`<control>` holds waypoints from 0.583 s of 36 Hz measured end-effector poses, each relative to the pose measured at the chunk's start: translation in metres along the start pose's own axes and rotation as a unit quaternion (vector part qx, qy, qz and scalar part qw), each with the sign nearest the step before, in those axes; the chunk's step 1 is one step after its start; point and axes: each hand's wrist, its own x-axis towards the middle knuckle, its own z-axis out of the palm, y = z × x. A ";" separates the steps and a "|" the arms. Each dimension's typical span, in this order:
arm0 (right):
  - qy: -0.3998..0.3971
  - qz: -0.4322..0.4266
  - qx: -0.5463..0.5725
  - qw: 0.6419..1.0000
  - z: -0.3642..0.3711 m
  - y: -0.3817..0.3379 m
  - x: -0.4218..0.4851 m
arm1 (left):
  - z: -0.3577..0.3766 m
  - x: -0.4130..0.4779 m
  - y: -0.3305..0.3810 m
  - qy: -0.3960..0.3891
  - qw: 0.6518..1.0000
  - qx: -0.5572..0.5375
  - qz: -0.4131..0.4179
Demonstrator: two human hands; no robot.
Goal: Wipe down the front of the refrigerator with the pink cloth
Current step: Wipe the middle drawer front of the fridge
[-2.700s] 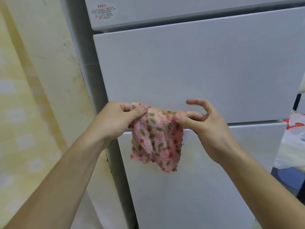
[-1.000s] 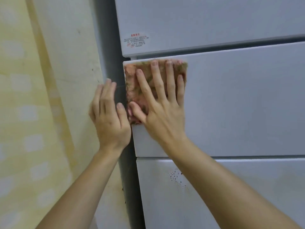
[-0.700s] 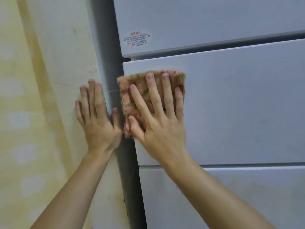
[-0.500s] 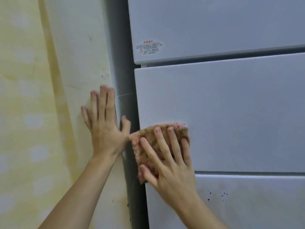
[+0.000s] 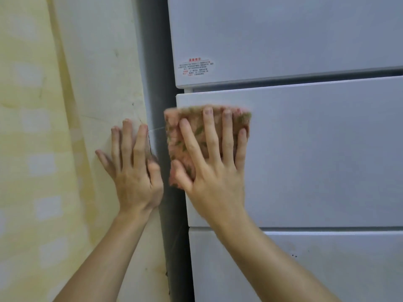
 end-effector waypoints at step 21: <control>-0.007 0.005 -0.037 0.999 -0.025 0.060 0.024 | -0.008 -0.001 0.071 0.001 0.998 -0.029 0.049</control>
